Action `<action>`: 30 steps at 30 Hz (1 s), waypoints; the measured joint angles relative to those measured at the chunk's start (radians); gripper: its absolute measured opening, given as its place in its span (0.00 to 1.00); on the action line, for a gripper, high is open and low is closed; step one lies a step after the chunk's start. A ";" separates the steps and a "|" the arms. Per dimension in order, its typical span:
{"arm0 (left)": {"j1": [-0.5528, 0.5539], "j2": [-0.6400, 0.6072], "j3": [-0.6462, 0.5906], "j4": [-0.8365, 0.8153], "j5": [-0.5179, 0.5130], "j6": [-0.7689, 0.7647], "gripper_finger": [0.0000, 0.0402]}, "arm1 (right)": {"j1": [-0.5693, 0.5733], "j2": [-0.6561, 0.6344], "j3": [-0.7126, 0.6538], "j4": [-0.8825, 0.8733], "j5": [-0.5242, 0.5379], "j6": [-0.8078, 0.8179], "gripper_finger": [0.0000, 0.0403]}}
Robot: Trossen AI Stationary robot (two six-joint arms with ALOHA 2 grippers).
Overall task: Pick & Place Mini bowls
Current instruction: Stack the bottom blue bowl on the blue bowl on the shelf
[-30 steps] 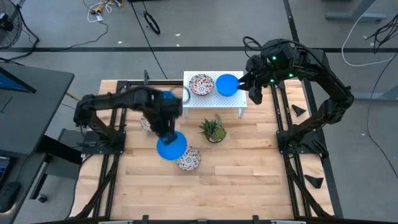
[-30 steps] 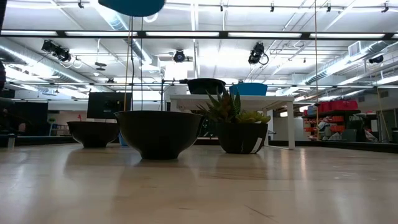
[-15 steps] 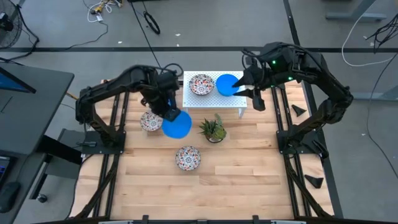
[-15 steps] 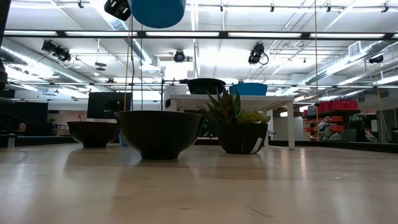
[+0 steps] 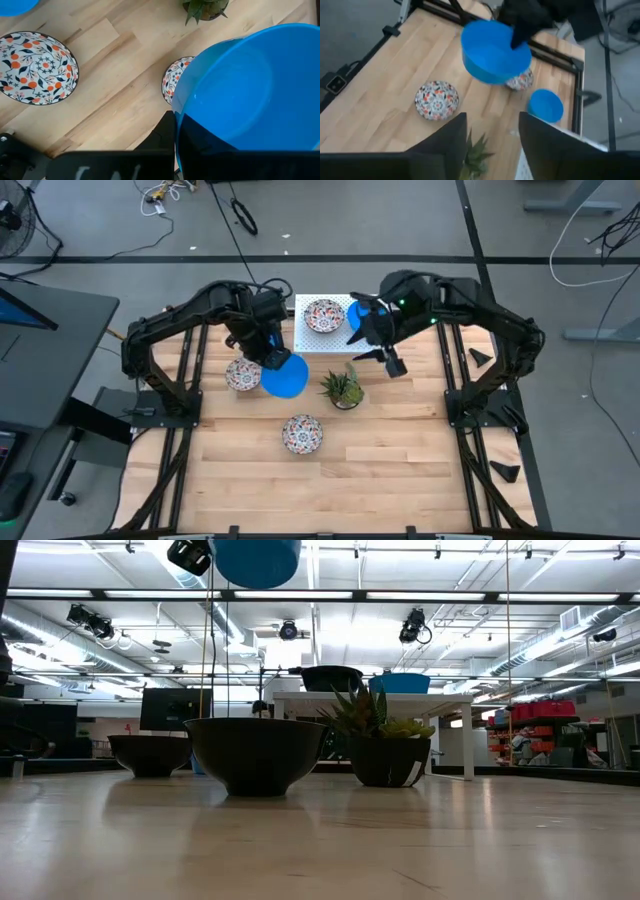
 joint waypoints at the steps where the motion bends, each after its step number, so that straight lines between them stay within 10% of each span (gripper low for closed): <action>1: 0.000 0.002 0.000 0.000 0.000 -0.003 0.01 | 0.009 0.004 0.000 0.009 0.000 -0.001 0.49; 17: -0.003 0.080 0.014 0.009 0.029 -0.002 0.01 | 0.098 0.017 0.000 0.064 -0.032 -0.034 0.56; 30: -0.033 0.253 0.351 0.002 0.016 0.030 0.01 | 0.098 0.017 0.000 0.068 -0.070 -0.053 0.56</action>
